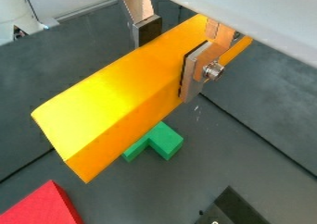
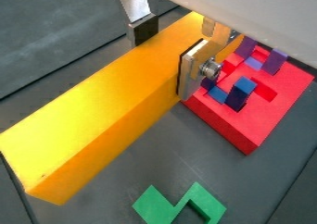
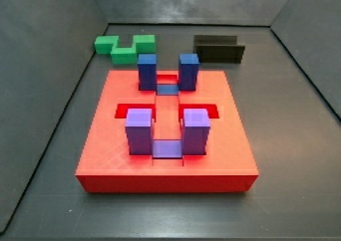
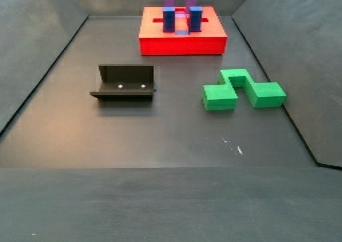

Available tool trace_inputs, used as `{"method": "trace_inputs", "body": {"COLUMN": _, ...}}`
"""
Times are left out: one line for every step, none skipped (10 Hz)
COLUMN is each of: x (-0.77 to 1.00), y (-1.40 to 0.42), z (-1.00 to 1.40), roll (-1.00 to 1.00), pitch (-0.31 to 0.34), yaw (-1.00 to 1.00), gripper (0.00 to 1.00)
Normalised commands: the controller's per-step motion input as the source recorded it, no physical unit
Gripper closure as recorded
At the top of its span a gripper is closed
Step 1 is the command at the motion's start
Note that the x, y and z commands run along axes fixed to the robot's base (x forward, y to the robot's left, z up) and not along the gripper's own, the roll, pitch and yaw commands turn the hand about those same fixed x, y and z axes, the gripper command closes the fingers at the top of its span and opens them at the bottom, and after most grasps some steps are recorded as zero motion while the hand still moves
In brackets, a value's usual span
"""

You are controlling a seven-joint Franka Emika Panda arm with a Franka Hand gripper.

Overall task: Pick up the yellow object. Move up. Move to above the board. Insert the yellow object.
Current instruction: Move to above the board.

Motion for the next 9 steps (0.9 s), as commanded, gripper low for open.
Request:
{"method": "trace_inputs", "body": {"x": 0.04, "y": 0.0, "z": 0.26, "roll": -0.05, "pitch": 0.051, "yaw": -0.01, "gripper": 1.0}}
{"method": "trace_inputs", "body": {"x": 0.03, "y": 0.0, "z": 0.21, "roll": -0.05, "pitch": 0.054, "yaw": -0.01, "gripper": 1.0}}
{"method": "trace_inputs", "body": {"x": 0.05, "y": -1.4, "z": 0.25, "roll": -0.01, "pitch": 0.099, "yaw": -0.37, "gripper": 1.0}}
{"method": "trace_inputs", "body": {"x": 0.05, "y": -1.4, "z": 0.23, "roll": 0.0, "pitch": 0.093, "yaw": -0.36, "gripper": 1.0}}
{"method": "trace_inputs", "body": {"x": 0.05, "y": -1.4, "z": 0.24, "roll": 0.06, "pitch": 0.094, "yaw": -0.18, "gripper": 1.0}}
{"method": "trace_inputs", "body": {"x": 0.07, "y": -1.4, "z": 0.25, "roll": 0.01, "pitch": 0.094, "yaw": -0.09, "gripper": 1.0}}
{"method": "trace_inputs", "body": {"x": 0.08, "y": -1.4, "z": 0.25, "roll": 0.0, "pitch": 0.109, "yaw": -0.05, "gripper": 1.0}}
{"method": "trace_inputs", "body": {"x": 0.1, "y": -1.4, "z": 0.25, "roll": 0.0, "pitch": 0.115, "yaw": -0.03, "gripper": 1.0}}
{"method": "trace_inputs", "body": {"x": 0.16, "y": -1.4, "z": 0.26, "roll": -0.01, "pitch": 0.143, "yaw": -0.01, "gripper": 1.0}}
